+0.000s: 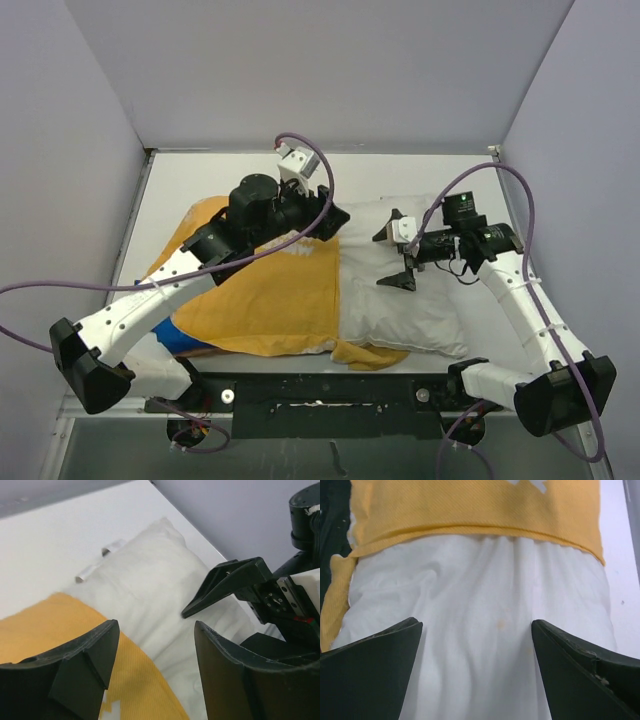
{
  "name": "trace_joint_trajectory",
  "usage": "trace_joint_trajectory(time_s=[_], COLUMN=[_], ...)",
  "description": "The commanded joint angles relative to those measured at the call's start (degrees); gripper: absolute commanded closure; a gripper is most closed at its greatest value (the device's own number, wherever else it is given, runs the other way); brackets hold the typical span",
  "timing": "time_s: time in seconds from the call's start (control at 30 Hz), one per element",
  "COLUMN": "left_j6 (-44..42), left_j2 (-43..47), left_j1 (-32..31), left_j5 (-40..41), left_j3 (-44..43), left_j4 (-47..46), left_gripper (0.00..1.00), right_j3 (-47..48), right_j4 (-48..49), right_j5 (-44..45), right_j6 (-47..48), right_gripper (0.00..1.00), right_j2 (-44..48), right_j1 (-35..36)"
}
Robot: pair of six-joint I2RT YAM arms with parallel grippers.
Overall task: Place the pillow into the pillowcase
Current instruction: Stuff the pillow into the pillowcase.
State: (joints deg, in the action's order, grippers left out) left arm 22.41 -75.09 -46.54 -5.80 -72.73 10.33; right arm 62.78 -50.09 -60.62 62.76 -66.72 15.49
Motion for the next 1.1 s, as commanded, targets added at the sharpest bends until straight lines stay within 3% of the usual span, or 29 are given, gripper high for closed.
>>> trace_joint_trajectory(time_s=[0.0, 0.13, 0.47, 0.5, 0.53, 0.57, 0.63, 0.73, 0.8, 0.93, 1.07], left_j6=[-8.47, -7.19, -8.87, -9.10, -9.07, -9.09, -9.06, -9.35, -10.15, -8.74, -3.59], left_j2=[-0.58, -6.50, -18.80, -19.48, -19.84, -19.87, -19.10, -17.99, -17.87, -18.46, -27.25], left_j1=[0.05, -0.24, -1.27, -1.19, -1.18, -1.18, -1.24, -1.33, -1.16, 0.02, -0.01], left_j5=[11.69, 12.73, 13.20, 12.84, 12.66, 12.25, 11.57, 8.72, 5.53, -9.37, -20.35], left_j3=[-9.16, -14.83, -21.65, -22.12, -22.67, -23.24, -24.38, -27.83, -30.54, -34.60, -53.39], left_j4=[16.17, 24.36, 32.38, 32.99, 33.41, 33.55, 32.89, 32.39, 31.84, 18.91, 14.31], left_gripper=[0.40, 0.52, 0.51, 0.64, 0.84, 0.92, 0.99, 1.00, 1.00, 1.00, 1.00], right_j3=[6.15, 9.12, 1.64, 0.27, -1.20, -2.73, -5.09, -5.75, -4.11, 2.10, 9.90], right_j4=[-1.28, 4.47, 15.24, 16.12, 17.23, 18.23, 19.70, 20.21, 19.42, 22.21, 35.35], right_j5=[7.28, 11.71, 17.50, 18.05, 18.65, 19.15, 21.21, 22.01, 19.88, 8.49, 2.23], right_j6=[-6.79, -14.98, -23.63, -24.08, -24.67, -25.16, -26.01, -26.84, -27.62, -33.82, -49.59], right_gripper=[0.01, 0.01, 0.02, 0.02, 0.05, 0.11, 0.32, 0.75, 0.94, 1.00, 1.00], right_j2=[0.32, -3.73, -7.30, -7.29, -7.29, -7.47, -8.05, -9.43, -10.52, -11.73, -11.15], right_j1=[-2.75, -3.96, -3.77, -3.46, -3.00, -2.22, 0.66, 4.02, 5.12, 5.33, 5.34])
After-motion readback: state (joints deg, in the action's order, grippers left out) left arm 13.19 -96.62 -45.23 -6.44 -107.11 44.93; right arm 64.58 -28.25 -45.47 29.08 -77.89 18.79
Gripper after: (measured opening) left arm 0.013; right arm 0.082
